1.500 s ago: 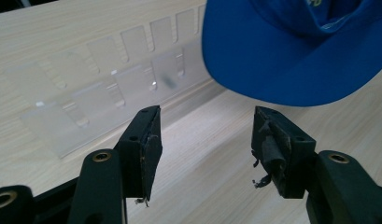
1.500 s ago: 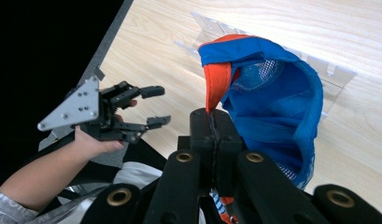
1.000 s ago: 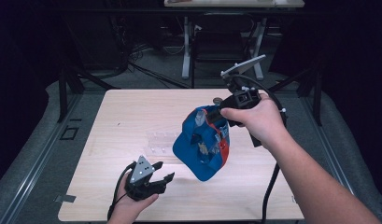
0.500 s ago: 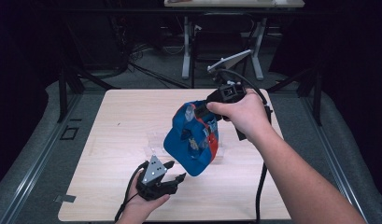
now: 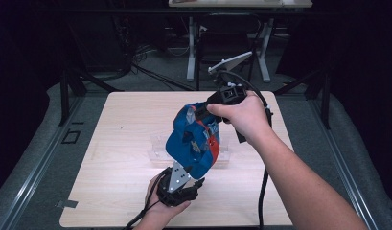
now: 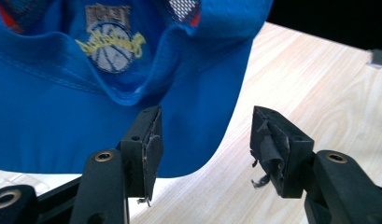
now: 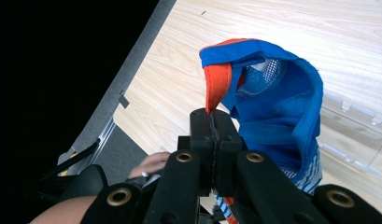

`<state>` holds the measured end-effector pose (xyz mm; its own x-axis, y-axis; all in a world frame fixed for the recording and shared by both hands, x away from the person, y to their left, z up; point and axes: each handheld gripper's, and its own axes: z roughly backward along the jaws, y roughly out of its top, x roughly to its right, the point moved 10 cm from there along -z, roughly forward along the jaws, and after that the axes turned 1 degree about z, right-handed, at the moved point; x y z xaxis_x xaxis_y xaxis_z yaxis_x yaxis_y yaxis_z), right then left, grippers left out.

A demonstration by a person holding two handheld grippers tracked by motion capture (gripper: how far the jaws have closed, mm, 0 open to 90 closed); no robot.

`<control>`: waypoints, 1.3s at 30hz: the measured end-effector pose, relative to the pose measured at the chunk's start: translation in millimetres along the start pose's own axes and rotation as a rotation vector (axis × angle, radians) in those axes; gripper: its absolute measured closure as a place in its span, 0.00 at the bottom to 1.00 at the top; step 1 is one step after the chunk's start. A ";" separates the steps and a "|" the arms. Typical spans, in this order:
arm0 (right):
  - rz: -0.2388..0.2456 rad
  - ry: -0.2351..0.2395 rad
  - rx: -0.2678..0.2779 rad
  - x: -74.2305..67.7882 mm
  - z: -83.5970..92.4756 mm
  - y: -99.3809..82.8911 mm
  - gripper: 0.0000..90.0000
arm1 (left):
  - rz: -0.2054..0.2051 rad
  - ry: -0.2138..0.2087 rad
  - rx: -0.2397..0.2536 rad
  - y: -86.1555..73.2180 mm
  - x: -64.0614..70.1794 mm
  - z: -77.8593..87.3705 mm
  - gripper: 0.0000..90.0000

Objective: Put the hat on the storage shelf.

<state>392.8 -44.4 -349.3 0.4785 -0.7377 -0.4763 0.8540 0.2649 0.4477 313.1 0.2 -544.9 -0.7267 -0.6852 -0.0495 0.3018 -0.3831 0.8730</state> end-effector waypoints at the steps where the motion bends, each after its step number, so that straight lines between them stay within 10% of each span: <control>1: 0.000 0.000 0.000 0.0 0.0 0.0 0.99 | -0.005 0.011 -0.004 -0.6 0.7 -1.5 0.49; 12: 0.015 0.020 -0.049 -4.2 0.3 -4.8 0.99 | -0.056 0.108 -0.007 -1.1 3.7 -12.9 0.51; 33: 0.077 -0.081 -0.281 14.4 16.7 -20.0 0.99 | -0.075 0.046 -0.001 -4.6 -11.9 6.9 0.93; 39: 0.049 -0.053 -0.196 11.7 10.9 -16.0 0.99 | -0.079 0.037 0.025 -1.2 -14.0 13.5 0.95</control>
<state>382.5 -64.0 -353.7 0.5131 -0.7515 -0.4147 0.8561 0.4130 0.3108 314.5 18.6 -538.7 -0.7243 -0.6761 -0.1357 0.2291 -0.4216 0.8774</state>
